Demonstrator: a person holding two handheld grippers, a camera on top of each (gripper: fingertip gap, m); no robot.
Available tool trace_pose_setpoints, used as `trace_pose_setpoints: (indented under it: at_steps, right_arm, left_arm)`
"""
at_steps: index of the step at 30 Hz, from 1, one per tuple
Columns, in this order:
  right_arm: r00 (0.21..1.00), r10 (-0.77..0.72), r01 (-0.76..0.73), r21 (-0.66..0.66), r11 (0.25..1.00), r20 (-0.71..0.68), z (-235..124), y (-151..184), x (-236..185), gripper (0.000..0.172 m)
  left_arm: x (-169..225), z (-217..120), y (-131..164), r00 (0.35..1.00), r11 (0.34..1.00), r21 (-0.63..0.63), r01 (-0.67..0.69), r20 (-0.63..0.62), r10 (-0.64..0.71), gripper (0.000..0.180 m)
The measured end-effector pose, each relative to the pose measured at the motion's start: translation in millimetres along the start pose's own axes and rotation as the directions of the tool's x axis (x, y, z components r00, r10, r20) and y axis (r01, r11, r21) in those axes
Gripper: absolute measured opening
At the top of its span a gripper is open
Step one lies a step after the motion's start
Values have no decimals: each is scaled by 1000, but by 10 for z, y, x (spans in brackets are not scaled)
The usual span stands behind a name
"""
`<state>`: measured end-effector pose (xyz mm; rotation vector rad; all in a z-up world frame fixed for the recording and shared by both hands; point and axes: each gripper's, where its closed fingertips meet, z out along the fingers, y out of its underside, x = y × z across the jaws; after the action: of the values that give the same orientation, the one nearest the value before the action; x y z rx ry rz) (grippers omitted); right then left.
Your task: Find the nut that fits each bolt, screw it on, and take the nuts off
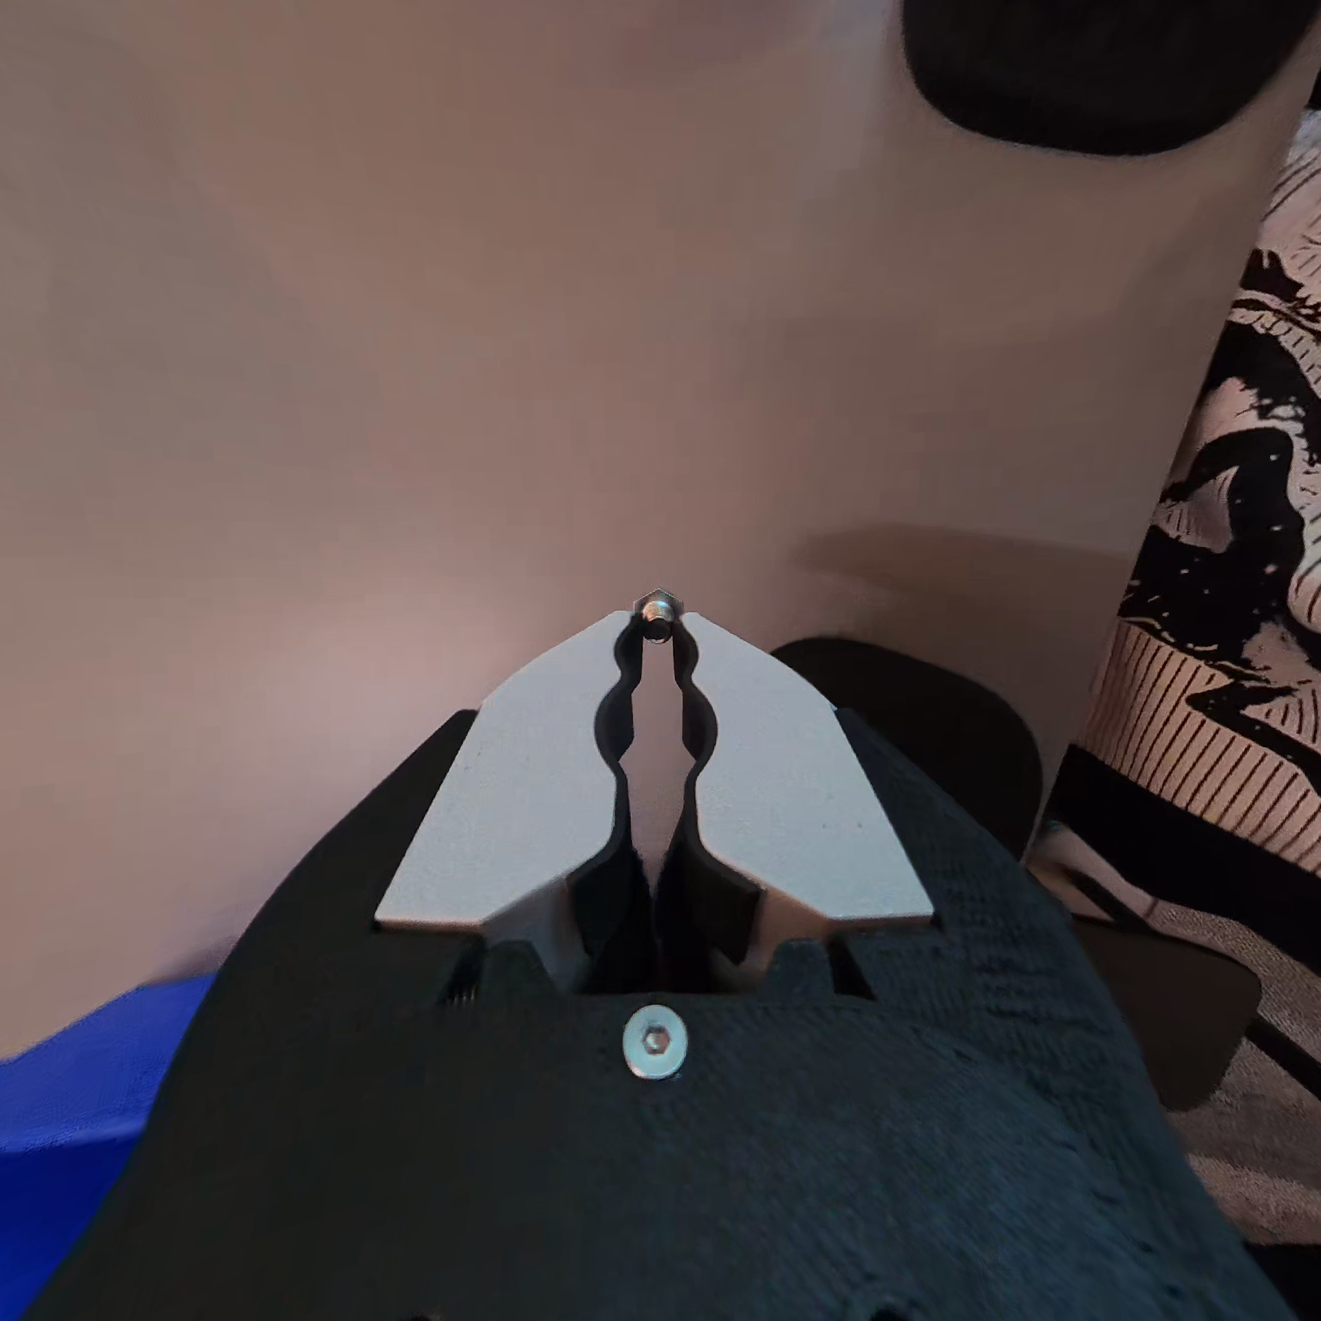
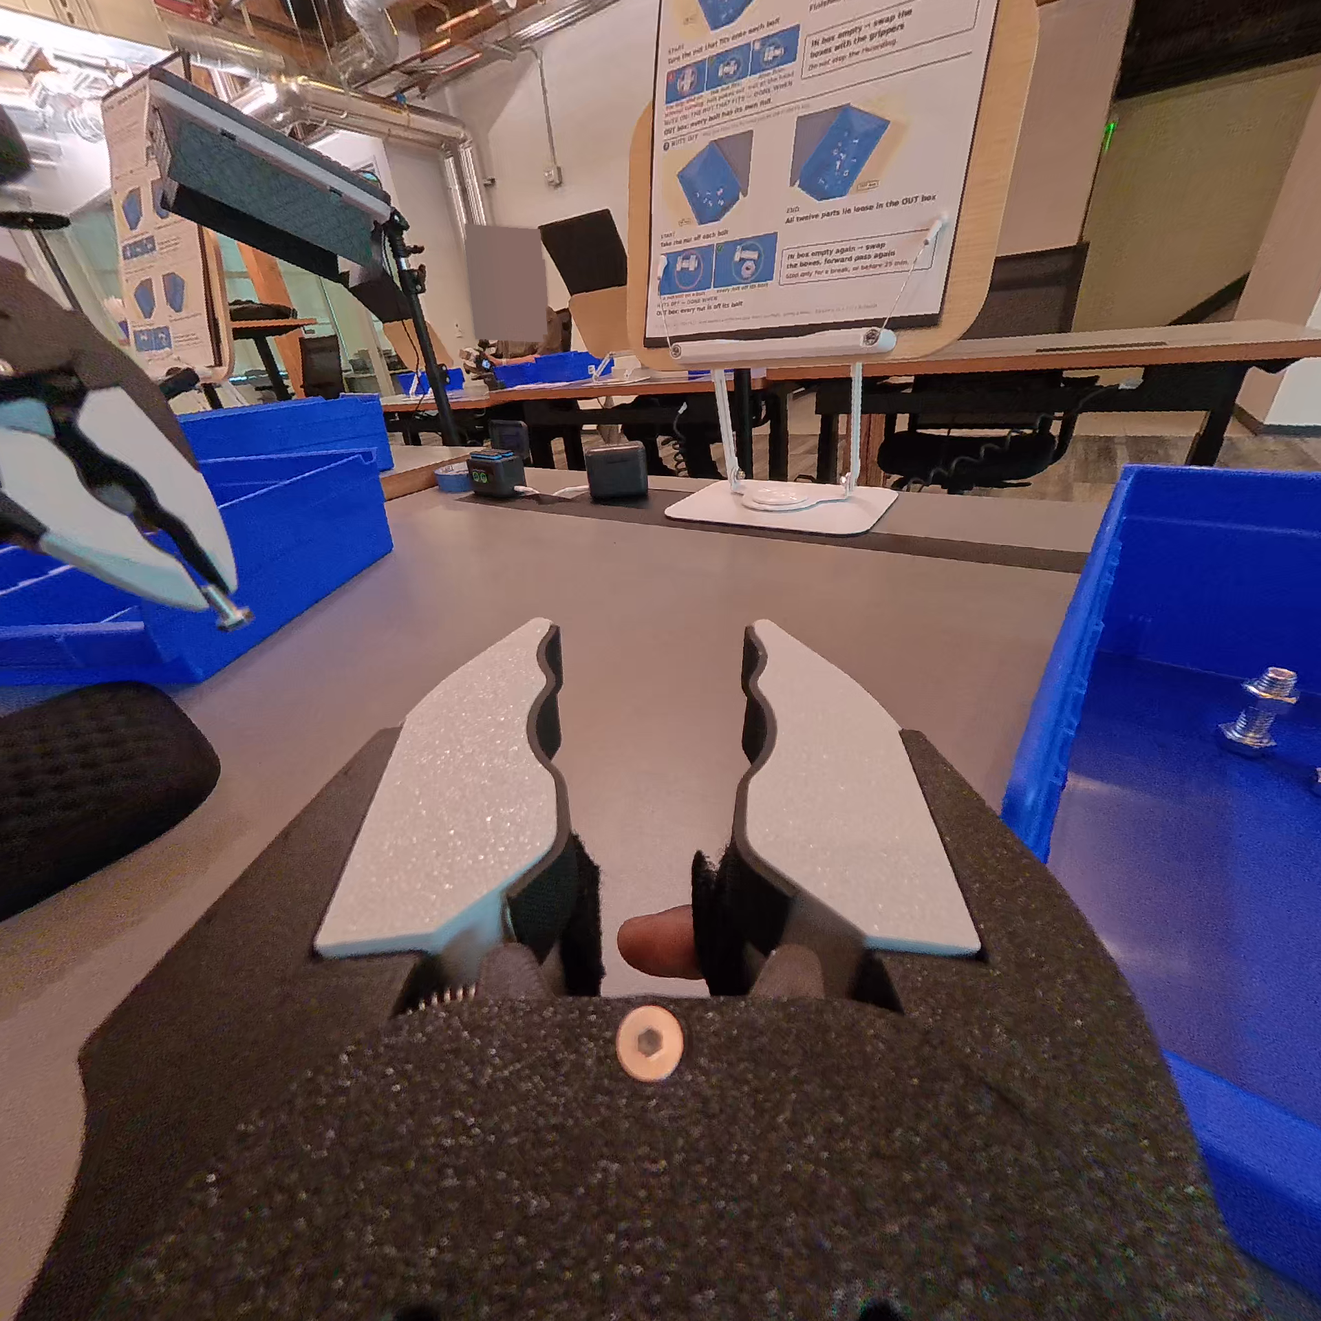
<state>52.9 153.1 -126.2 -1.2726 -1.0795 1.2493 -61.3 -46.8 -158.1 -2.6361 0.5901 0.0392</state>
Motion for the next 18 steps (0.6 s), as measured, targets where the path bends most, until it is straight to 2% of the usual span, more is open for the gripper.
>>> trace_pose_setpoints:
  at_steps: [1,6,9,18]
  right_arm:
    - [1000,-4,4,-6,1000,3,7,10,-7,49]
    - [999,-41,41,-25,999,8,33,39,-44,49]
    - [999,-45,45,-23,999,6,31,35,-46,49]
    - [999,-43,43,-14,999,-3,27,21,-29,49]
  left_arm:
    - [53,89,-23,1000,1000,-8,-11,-15,11,8]
    - [209,440,-73,997,998,-60,-35,-78,30,8]
    - [197,575,-52,998,993,-106,-52,-51,47,8]
    - [296,754,47,994,986,-152,-64,-94,50,8]
